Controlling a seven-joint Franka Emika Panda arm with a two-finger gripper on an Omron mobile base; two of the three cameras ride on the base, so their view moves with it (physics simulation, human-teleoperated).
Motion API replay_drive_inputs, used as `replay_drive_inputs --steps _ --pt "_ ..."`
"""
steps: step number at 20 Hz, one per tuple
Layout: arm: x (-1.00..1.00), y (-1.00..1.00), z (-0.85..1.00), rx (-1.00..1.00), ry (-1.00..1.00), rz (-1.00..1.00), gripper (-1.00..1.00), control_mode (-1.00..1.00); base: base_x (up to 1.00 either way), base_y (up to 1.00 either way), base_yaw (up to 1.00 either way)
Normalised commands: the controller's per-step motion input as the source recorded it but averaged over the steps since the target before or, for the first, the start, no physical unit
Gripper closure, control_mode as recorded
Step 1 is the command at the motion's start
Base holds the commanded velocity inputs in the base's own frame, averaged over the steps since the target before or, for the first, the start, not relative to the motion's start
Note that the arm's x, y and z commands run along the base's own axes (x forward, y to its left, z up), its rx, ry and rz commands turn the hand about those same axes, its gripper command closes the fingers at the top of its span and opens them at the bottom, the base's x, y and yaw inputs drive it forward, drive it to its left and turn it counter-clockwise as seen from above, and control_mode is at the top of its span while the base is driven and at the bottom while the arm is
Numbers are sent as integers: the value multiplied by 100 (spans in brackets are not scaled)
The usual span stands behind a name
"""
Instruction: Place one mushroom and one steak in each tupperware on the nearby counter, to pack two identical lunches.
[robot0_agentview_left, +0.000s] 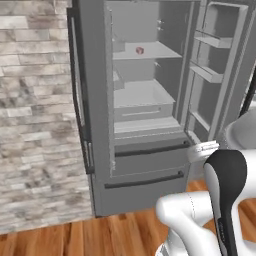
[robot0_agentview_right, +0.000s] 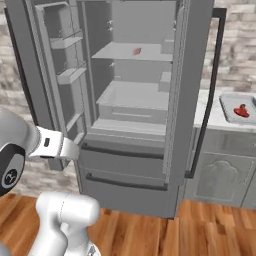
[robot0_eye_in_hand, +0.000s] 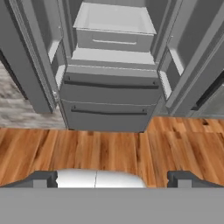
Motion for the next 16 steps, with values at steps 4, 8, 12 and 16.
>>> replay_drive_inputs --steps 4,8,12,16 --pt "0 0 0 0 0 0 -100 100 48 0 -10" --pt "0 0 0 0 0 0 -100 100 47 0 -8" --pt "0 0 0 0 0 0 -100 100 51 -2 -5" --pt "0 0 0 0 0 0 -100 100 58 -1 -2"
